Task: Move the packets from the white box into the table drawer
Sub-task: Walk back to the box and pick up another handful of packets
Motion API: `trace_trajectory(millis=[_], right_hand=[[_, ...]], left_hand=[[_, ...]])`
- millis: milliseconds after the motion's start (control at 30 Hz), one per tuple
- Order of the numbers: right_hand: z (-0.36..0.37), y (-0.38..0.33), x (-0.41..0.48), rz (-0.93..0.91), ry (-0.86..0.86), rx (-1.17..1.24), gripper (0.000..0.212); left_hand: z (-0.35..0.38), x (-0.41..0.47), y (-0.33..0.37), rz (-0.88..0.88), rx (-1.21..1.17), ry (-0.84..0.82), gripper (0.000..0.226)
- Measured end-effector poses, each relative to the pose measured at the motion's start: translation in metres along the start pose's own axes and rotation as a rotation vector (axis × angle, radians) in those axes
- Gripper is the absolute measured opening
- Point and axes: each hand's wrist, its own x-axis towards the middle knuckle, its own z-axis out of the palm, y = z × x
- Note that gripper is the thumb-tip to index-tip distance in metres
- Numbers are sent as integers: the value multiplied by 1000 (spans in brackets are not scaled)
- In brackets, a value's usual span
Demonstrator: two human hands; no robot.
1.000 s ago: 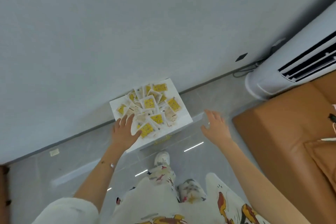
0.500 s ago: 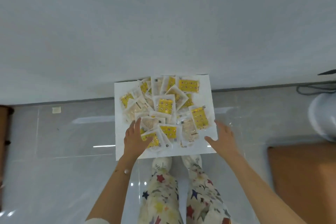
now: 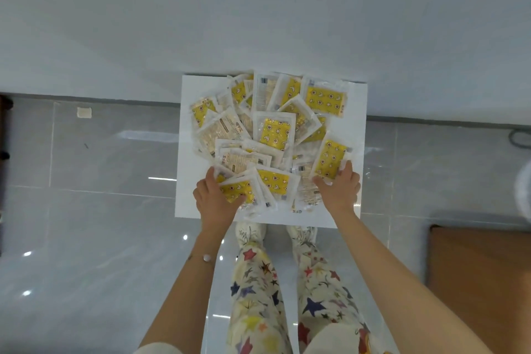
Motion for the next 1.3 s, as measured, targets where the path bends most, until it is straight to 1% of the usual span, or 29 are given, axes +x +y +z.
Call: trace_trajectory(millis=[100,167,267,367,433,567,667,767,867,933,1000,1067,1133,1167,1233,1300], right_hand=[[5,2,1,-20,80,-42,91],[7,4,1,-60,95,-65,87],[13,10,-5,-117,45,-125,89],[20,16,-15,-139,29,-146,96],[24,17,-16,-146,41,-152,97],[21,21,-11,-155,95,-168,87],[11,30,-8,-172,138,-144,79],[-1,40,-2,-192,149,-125,73],[-9,43,1,-203,96,-140,75],[-11,45,2,-191,34,-47,77],[-12,47,4,-177,12,75,74],[-13,48,6,-168,86,121,73],[-15,48,11,-158,158,102,83],[-16,48,15,-132,145,115,91],[-22,47,22,-31,31,222,102],[-31,49,28,16,-80,285,95]], left_hand=[[-2,3,-8,-79,-57,8,101],[-4,6,-14,-104,-74,9,86],[-10,11,-22,-91,-75,24,62],[-15,14,-24,-87,-220,22,48],[-17,12,-23,-96,-319,18,45],[-24,12,-25,-164,-475,24,40],[-29,15,-30,-213,-632,21,29],[-31,17,-33,-230,-722,7,29],[-31,17,-34,-250,-758,-6,28],[-30,16,-34,-263,-764,-12,27],[-28,16,-33,-275,-778,-19,26],[-26,15,-34,-291,-790,-23,26],[-25,16,-34,-301,-799,-26,26],[-25,16,-34,-304,-800,-29,26],[-25,16,-35,-309,-791,-38,25],[-26,17,-35,-324,-785,-56,27]])
